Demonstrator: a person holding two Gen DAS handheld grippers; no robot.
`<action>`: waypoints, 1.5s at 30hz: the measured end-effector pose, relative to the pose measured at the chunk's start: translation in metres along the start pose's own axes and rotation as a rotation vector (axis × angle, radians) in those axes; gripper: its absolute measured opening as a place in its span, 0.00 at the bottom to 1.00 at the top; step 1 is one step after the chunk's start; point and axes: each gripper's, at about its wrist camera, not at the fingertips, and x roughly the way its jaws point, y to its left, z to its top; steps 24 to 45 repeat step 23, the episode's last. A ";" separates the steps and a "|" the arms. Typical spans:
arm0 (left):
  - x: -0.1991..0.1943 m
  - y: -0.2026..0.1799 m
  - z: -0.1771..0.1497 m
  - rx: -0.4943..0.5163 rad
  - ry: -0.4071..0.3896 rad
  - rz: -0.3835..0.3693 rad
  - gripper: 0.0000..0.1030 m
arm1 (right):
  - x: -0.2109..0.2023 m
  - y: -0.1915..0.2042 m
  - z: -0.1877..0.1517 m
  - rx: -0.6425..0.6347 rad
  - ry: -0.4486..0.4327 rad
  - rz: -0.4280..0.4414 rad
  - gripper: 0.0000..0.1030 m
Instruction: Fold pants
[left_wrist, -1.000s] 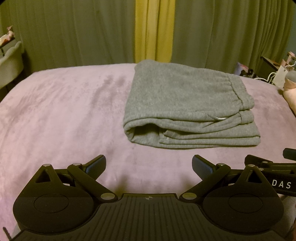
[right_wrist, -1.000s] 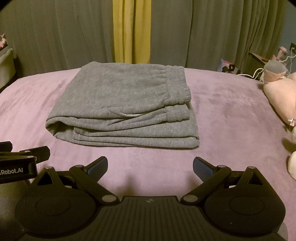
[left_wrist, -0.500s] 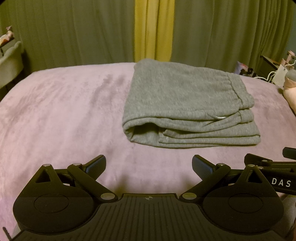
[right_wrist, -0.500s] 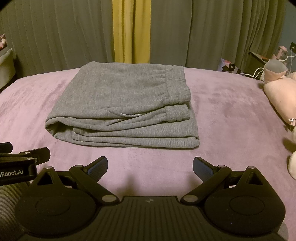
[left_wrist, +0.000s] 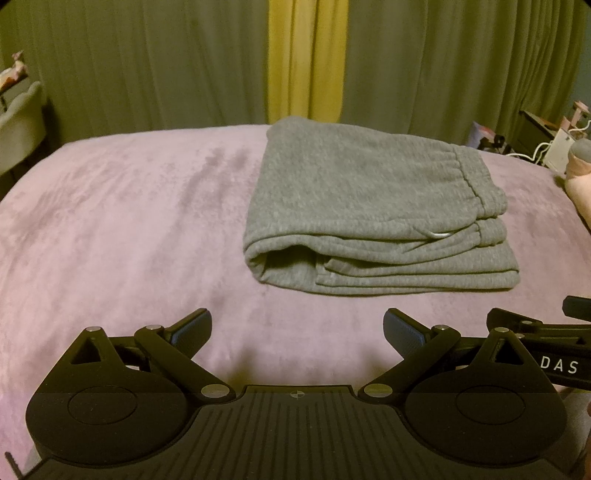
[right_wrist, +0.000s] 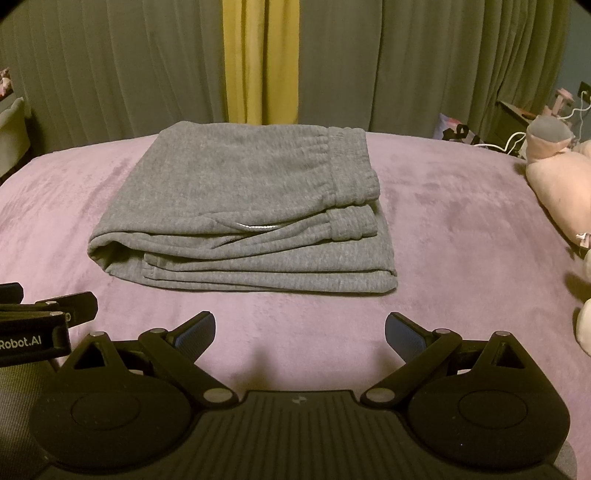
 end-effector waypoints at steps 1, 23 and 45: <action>0.000 0.000 0.000 0.001 0.000 0.000 0.99 | 0.000 0.000 0.000 0.001 -0.001 0.000 0.96; -0.003 0.000 0.003 0.021 -0.019 -0.017 0.99 | -0.001 0.000 0.001 0.001 -0.006 -0.001 0.96; -0.003 0.000 0.003 0.021 -0.019 -0.017 0.99 | -0.001 0.000 0.001 0.001 -0.006 -0.001 0.96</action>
